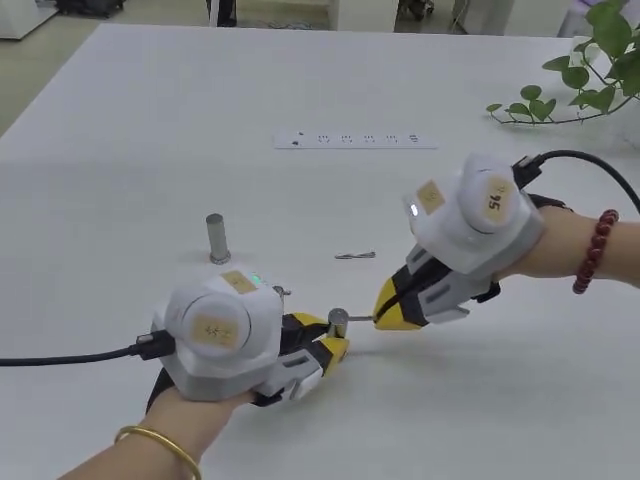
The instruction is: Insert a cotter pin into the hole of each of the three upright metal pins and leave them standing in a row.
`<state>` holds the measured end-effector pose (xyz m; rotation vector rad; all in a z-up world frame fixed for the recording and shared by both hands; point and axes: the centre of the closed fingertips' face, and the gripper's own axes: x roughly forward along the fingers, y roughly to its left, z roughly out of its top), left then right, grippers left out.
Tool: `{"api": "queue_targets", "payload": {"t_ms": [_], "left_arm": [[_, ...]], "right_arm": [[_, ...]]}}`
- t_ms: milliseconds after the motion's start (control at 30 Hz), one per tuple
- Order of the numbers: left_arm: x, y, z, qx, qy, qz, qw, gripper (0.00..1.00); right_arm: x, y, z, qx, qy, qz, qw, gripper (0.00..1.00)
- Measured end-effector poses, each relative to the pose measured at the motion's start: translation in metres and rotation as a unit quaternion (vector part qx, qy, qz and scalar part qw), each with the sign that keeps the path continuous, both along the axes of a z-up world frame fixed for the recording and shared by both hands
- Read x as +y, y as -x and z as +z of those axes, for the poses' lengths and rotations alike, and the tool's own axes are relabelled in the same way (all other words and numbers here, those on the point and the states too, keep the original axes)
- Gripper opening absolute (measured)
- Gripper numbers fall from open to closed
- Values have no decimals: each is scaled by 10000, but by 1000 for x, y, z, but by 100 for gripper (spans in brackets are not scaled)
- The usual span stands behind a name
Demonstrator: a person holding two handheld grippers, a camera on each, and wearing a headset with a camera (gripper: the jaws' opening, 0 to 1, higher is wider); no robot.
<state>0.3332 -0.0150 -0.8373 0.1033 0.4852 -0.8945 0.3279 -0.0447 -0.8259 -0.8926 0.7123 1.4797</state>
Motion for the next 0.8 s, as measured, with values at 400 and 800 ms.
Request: {"api": "queue_targets", "payload": {"t_ms": [400,800], "left_arm": [[-1,0,0,-12,-11,-23,10000,12],[-1,0,0,59,72,48,9999,12]], "right_arm": [[15,2,2,-14,12,40,10000,3],[24,3,3,33,-73,-26,10000,4]]}}
